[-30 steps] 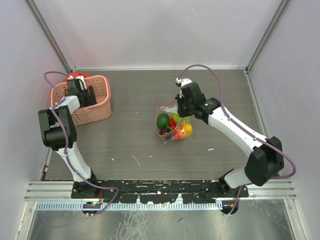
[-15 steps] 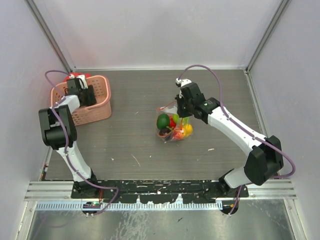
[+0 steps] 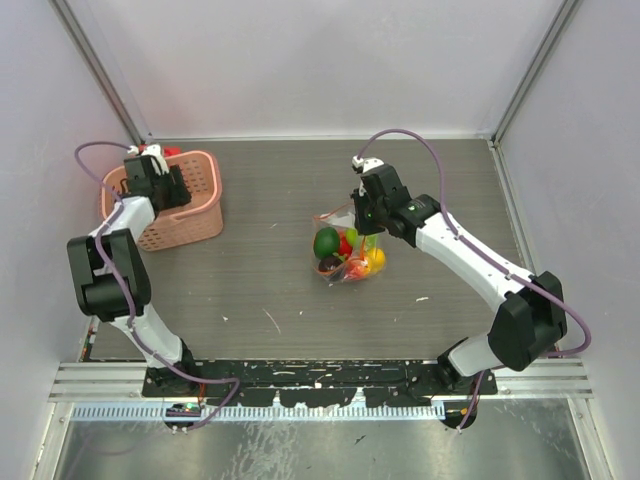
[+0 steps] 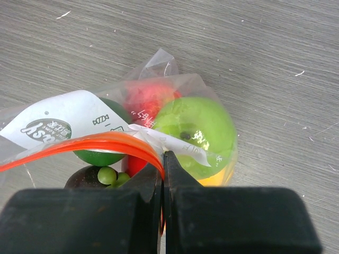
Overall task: Place the food in the zip-top bag and seal the zipper
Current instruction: Pick up the fake food from the bin, then place the fake food in the zipper food storage bag.
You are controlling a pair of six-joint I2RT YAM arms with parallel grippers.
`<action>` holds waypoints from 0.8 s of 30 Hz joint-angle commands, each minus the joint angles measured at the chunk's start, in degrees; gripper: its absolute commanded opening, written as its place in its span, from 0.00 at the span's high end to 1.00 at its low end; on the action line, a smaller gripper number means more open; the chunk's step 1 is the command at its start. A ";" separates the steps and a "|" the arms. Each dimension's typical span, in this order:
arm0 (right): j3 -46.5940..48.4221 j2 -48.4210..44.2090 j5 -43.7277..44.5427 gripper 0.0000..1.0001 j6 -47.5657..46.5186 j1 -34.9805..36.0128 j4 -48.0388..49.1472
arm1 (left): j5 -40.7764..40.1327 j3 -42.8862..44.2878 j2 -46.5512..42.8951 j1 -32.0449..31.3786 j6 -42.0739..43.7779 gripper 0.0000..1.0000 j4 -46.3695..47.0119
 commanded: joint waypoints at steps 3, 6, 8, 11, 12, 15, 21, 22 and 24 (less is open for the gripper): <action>3.79 -2.03 2.16 1.00 1.24 -0.23 -0.56 | 1.47 -1.41 -9.83 0.43 -5.97 0.54 0.91; 3.76 -2.18 2.75 1.00 1.62 -0.23 -1.01 | 2.35 -1.94 -13.07 0.43 -7.97 0.55 -0.20; 3.66 -2.35 2.91 1.00 2.05 -0.23 -1.36 | 3.18 -2.25 -14.86 0.43 -9.34 0.55 -0.85; 3.68 -2.78 2.96 1.00 2.60 -0.23 -1.63 | 5.08 -2.88 -17.92 0.43 -11.30 0.55 -1.09; 3.67 -2.90 2.96 1.00 2.79 -0.23 -1.78 | 5.90 -3.12 -18.95 0.45 -12.12 0.55 -0.93; 4.14 -3.15 2.96 1.00 3.17 -0.23 -2.13 | 8.33 -3.73 -22.05 0.43 -14.61 0.55 -0.63; 6.13 -3.07 3.00 1.00 3.60 -0.23 -3.70 | 12.50 -3.38 -26.52 -0.21 -18.81 0.56 -2.22; 6.34 -3.15 2.96 1.00 3.70 -0.23 -3.96 | 13.47 -2.87 -26.76 -0.65 -19.37 0.56 -2.91; 6.62 -3.26 2.96 1.00 3.84 -0.23 -4.21 | 15.47 -2.43 -26.90 -1.68 -20.89 0.56 -3.72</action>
